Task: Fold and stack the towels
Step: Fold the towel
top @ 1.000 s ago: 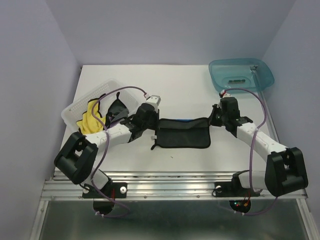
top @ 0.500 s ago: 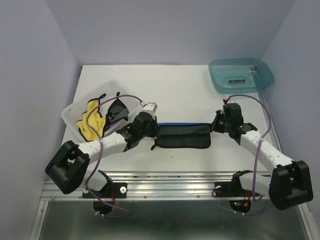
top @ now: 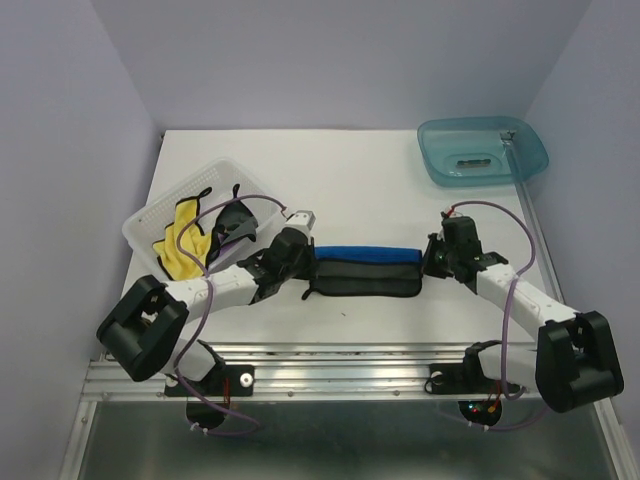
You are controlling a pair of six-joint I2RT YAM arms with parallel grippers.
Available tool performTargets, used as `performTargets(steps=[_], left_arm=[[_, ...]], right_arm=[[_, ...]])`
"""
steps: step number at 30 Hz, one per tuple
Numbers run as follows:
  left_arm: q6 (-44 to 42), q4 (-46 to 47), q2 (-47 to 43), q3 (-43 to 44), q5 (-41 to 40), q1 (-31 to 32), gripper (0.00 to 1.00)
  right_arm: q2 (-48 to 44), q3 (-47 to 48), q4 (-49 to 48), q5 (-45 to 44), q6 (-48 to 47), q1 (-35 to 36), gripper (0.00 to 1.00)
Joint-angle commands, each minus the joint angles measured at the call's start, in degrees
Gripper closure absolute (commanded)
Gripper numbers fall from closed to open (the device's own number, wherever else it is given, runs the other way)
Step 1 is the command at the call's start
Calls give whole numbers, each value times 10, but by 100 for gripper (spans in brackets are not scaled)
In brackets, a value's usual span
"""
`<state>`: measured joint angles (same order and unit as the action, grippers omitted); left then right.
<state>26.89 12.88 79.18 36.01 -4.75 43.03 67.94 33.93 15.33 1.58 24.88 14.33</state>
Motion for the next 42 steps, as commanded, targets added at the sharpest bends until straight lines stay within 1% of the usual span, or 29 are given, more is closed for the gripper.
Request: performTargets(steps=[1, 2, 3, 4, 5, 6, 9, 10, 11, 12, 14, 15, 17, 20, 22, 24, 25, 26, 28, 30, 32, 33, 34, 35, 36, 38, 41, 42], left_arm=[[7, 19, 3, -10, 20, 10, 97], [10, 13, -1, -9, 19, 14, 90], [16, 9, -6, -11, 17, 16, 75], [25, 4, -11, -14, 15, 16, 70], [32, -5, -18, -19, 14, 18, 63], [38, -21, -37, -22, 6, 21, 49], [54, -39, -87, -39, 7, 25, 24], [54, -41, -100, -43, 11, 27, 13], [59, -41, -111, -49, 14, 28, 9], [59, -45, -131, -48, 14, 28, 2], [60, -52, -144, -48, 13, 29, 1], [63, -58, -151, -47, 4, 29, 1], [69, -67, -145, -38, -14, 29, 1], [70, -75, -122, -14, -18, 29, 1], [67, -75, -91, -2, -27, 29, 1], [69, -83, -53, 19, -52, 27, 1], [69, -87, -40, 27, -56, 24, 3], [69, -91, -26, 34, -60, 24, 6], [68, -92, 6, 51, -60, 21, 10], [71, -92, 28, 59, -60, 16, 17], [75, -91, 40, 60, -61, 12, 26], [76, -89, 50, 61, -61, 8, 29], [77, -88, 55, 62, -59, 6, 32], [76, -87, 60, 64, -58, 2, 37], [76, -82, 69, 65, -56, 1, 39], [76, -79, 86, 69, -54, 0, 45], [79, -70, 101, 72, -43, 0, 46], [79, -66, 105, 73, -40, 0, 49]], right_arm=[[-7, -14, -24, 24, 7, 3, 91], [-15, -18, -22, 30, 11, 3, 89], [-20, -21, -20, 32, 16, 3, 80], [-26, -27, -10, 32, 24, 3, 73], [-39, -27, 0, 28, 31, 3, 64], [-47, -26, 12, 11, 38, 3, 49], [-80, -13, 58, -8, 46, 3, 39], [-89, -11, 65, -7, 47, 2, 33], [-97, -5, 72, -3, 46, 3, 30], [-113, -2, 75, 2, 46, 3, 27], [-124, 5, 79, 14, 46, 3, 23], [-127, 8, 79, 20, 46, 3, 19], [-129, 8, 77, 19, 49, 3, 16], [-109, 10, 63, 13, 46, 3, 15], [-90, 14, 60, -4, 44, 3, 15], [-59, 23, 58, -27, 38, 2, 18], [-48, 26, 57, -33, 37, 3, 20], [-36, 32, 52, -38, 36, 3, 27], [-3, 37, 42, -30, 33, 3, 29], [27, 39, 30, -19, 32, 3, 32], [45, 39, 16, -16, 32, 3, 36], [55, 39, 15, 3, 32, 3, 37], [68, 39, 13, 4, 32, 3, 39], [75, 39, 8, 4, 32, 3, 43], [84, 38, 7, 5, 32, 3, 46], [92, 39, 6, 6, 34, 3, 50], [100, 38, 3, 13, 31, 3, 56], [103, 38, 2, 14, 31, 3, 58]])
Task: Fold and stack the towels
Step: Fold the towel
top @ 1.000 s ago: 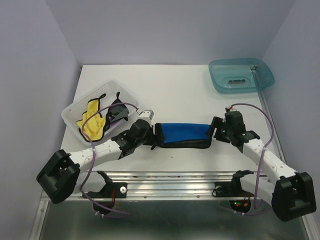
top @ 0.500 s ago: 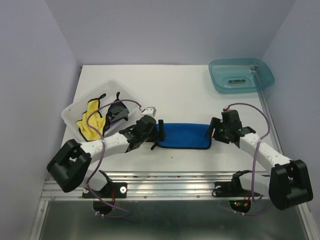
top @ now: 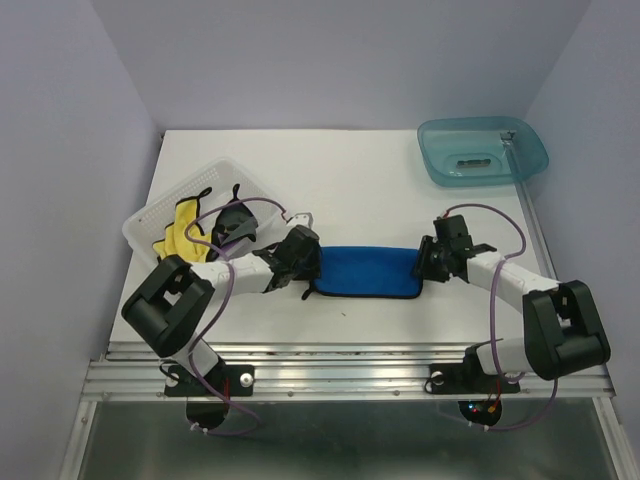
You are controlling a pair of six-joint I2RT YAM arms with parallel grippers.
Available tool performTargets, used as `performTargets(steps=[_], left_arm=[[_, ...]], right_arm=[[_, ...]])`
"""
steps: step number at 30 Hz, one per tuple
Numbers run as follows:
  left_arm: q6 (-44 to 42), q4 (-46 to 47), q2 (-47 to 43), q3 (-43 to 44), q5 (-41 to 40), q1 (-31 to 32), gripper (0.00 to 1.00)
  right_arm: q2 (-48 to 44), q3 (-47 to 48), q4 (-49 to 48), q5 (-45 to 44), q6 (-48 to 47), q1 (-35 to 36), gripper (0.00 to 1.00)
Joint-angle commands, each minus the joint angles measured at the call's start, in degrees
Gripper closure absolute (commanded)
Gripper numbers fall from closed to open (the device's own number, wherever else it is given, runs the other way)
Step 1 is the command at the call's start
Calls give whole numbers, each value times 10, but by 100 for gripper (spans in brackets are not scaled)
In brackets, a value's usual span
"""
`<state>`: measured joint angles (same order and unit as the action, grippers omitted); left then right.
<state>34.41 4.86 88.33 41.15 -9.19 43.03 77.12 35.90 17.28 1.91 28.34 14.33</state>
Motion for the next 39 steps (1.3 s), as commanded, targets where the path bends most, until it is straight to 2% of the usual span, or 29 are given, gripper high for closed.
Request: performTargets(steps=[1, 2, 4, 5, 7, 8, 13, 18, 25, 31, 39], left_arm=[[3, 18, 19, 21, 7, 0, 53], [2, 20, 22, 22, 7, 0, 55], [-1, 21, 31, 25, 7, 0, 68], [-1, 21, 31, 25, 7, 0, 76], [-1, 23, 32, 25, 13, 0, 99], [-2, 26, 32, 24, 16, 0, 100], [-2, 39, 25, 13, 29, 1, 100], [11, 64, 5, -5, 40, 4, 100], [50, 102, 18, -17, 38, 6, 100], [72, 132, 18, -26, 48, 16, 100], [90, 146, 18, -35, 48, 30, 100]], right_arm=[[12, 18, -17, 11, -4, 3, 60], [14, 21, -15, 11, -4, 3, 64], [19, 23, -11, 11, -3, 3, 74], [19, 23, -11, 11, -3, 3, 78], [19, 25, -8, 5, 1, 2, 85], [18, 27, -5, 4, 2, 3, 87], [0, 38, 2, 4, -9, 2, 99], [-27, 51, 16, 10, -18, 3, 99], [-44, 73, 27, 85, -17, 13, 99], [-33, 114, 34, 97, 0, 78, 99], [4, 154, -5, 114, 45, 164, 99]])
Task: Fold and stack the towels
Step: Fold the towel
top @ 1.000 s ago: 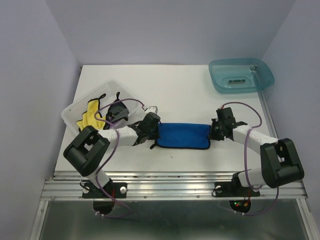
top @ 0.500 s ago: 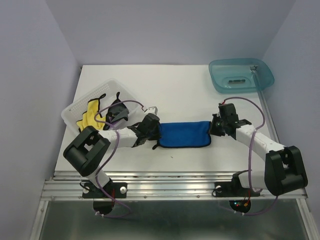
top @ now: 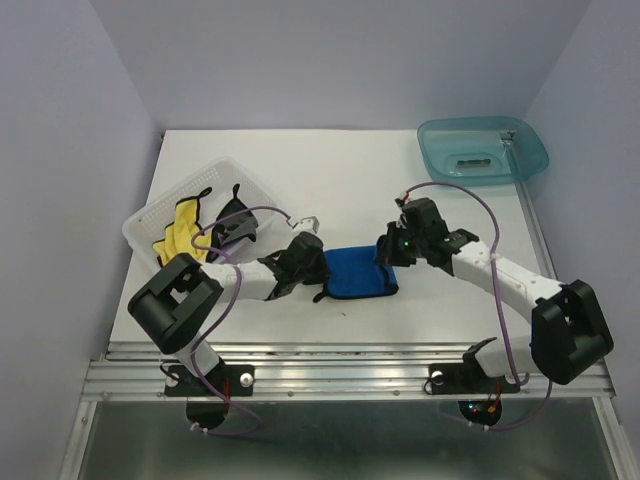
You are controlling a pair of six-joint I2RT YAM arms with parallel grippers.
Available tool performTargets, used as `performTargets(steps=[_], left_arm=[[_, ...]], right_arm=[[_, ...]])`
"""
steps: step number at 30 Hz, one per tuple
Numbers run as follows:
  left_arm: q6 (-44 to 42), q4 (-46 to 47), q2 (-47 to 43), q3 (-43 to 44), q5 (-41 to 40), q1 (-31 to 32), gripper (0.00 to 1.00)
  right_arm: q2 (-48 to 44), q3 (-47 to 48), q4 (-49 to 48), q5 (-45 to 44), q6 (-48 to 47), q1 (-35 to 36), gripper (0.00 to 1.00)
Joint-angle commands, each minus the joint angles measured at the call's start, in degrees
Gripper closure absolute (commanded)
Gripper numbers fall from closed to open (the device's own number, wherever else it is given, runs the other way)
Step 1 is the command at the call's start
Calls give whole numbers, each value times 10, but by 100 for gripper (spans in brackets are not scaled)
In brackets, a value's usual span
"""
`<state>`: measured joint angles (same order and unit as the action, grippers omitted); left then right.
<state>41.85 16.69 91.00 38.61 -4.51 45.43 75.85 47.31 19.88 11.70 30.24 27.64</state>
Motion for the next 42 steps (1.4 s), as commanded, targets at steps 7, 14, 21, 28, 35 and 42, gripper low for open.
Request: performTargets(steps=[7, 14, 21, 28, 35, 42], left_arm=[[40, 34, -9, -22, -9, 12, 100], [49, 43, -8, -28, -8, 13, 100], [50, 47, -14, -35, -6, 13, 100], [48, 51, -22, -41, -4, 13, 100], [50, 51, -29, -46, -4, 13, 100], [50, 52, -27, -45, -6, 13, 100]], right_arm=[[82, 73, -56, 20, 50, 87, 99], [138, 103, -77, 19, 76, 126, 99], [165, 120, -100, 14, 98, 142, 99], [195, 134, -112, -1, 114, 147, 99], [206, 137, -113, -27, 123, 148, 99], [230, 136, -131, -8, 131, 147, 99]])
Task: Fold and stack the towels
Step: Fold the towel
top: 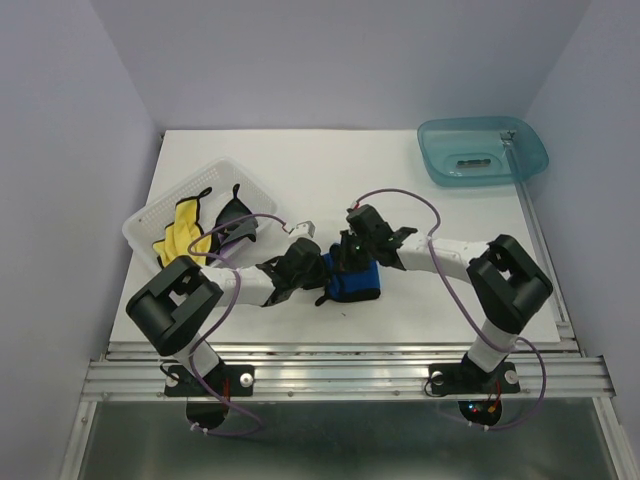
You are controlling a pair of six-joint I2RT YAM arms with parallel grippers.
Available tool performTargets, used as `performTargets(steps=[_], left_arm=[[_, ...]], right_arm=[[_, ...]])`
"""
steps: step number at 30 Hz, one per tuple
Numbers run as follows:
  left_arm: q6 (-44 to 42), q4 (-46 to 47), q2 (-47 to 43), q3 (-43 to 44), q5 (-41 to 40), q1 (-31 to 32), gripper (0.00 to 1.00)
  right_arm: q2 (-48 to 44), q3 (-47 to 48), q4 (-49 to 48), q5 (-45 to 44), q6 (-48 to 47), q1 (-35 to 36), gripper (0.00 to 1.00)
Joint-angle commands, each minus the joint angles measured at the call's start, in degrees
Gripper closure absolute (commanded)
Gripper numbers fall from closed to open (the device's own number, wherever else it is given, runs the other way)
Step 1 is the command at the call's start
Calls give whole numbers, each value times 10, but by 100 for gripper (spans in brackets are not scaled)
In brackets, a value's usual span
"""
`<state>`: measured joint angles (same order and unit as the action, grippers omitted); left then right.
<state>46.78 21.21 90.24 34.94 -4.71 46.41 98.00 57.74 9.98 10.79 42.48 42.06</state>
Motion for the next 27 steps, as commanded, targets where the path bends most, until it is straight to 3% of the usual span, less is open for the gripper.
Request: performTargets(steps=[1, 7, 10, 16, 19, 22, 25, 26, 27], left_arm=[[0, 6, -19, -8, -2, 4, 100], [-1, -1, -38, -12, -4, 3, 100], [-2, -13, -58, -15, -16, 3, 75], [-1, -33, -94, -30, -38, 3, 67], [1, -37, -113, -42, -38, 3, 64], [4, -37, -140, -57, -39, 3, 54], [5, -39, -167, -71, -36, 3, 27], [5, -39, -173, -73, -35, 3, 23], [5, -38, -177, -73, -32, 3, 19]], right_arm=[[14, 33, -34, 1, 10, 4, 98], [27, 36, -33, -9, 17, 4, 91], [30, 37, -36, -4, 21, 4, 83], [17, 39, -37, 9, 18, 5, 57], [-4, 38, -37, 19, 12, 4, 52], [-38, 34, -38, 22, 7, 4, 45], [-73, 30, -25, 10, -4, 5, 29], [-81, 31, -19, 3, -6, 5, 20], [-90, 33, -1, -18, -13, 3, 0]])
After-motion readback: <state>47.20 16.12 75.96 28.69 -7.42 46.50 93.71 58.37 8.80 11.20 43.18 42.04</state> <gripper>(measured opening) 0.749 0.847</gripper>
